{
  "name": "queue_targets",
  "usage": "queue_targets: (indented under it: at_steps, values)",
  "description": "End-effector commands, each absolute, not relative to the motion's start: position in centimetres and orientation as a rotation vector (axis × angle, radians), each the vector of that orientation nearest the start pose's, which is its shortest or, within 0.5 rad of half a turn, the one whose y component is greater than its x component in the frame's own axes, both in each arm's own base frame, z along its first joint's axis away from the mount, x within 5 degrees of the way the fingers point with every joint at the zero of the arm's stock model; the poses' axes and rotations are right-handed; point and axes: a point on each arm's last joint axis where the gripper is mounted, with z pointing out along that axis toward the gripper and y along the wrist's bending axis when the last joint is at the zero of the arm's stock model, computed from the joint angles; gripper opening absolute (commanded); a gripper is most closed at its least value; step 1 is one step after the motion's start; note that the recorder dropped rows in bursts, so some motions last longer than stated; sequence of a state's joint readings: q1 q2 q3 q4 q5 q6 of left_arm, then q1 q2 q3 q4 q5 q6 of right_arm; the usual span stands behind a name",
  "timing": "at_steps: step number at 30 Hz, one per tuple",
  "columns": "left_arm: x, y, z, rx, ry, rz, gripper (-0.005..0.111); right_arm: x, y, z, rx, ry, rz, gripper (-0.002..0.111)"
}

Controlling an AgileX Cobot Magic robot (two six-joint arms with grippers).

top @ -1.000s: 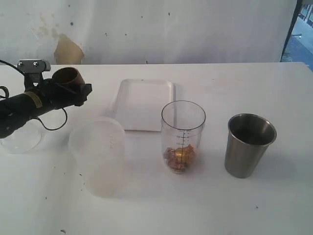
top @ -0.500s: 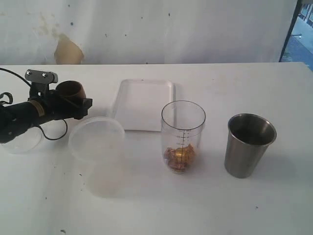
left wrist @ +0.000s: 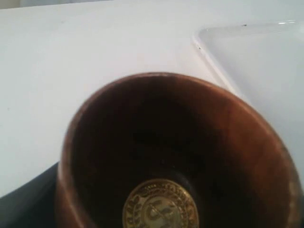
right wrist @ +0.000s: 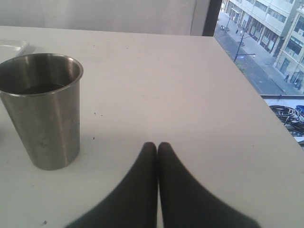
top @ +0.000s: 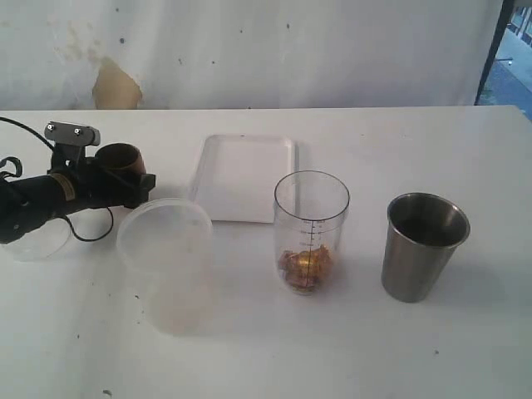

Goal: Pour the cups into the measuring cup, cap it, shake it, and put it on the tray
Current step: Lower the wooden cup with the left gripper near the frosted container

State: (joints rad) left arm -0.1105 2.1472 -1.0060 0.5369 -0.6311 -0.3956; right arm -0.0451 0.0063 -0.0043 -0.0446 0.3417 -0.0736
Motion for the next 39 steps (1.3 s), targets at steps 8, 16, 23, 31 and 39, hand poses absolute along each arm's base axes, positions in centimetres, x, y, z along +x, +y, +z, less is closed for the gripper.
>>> queue_targets:
  at_steps: [8, 16, 23, 31, 39]
  values:
    - [40.0, -7.7, 9.5, 0.368, 2.004, -0.395, 0.032, 5.4, -0.4, 18.3, -0.062, 1.820, -0.127, 0.000]
    - [40.0, -7.7, 9.5, 0.368, 2.000, -0.398, 0.101, 5.4, -0.4, 18.3, -0.062, 1.820, -0.127, 0.000]
    - [40.0, -7.7, 9.5, 0.368, 2.002, -0.396, 0.105, 5.4, -0.4, 18.3, -0.062, 1.820, -0.127, 0.000]
    - [40.0, -7.7, 10.6, 0.385, 1.974, -0.379, 0.105, 5.4, -0.4, 18.3, -0.062, 1.820, -0.127, 0.000]
    - [39.9, -7.4, 14.2, 0.378, 1.945, -0.331, 0.105, 5.4, -0.4, 18.3, -0.062, 1.820, -0.127, 0.000]
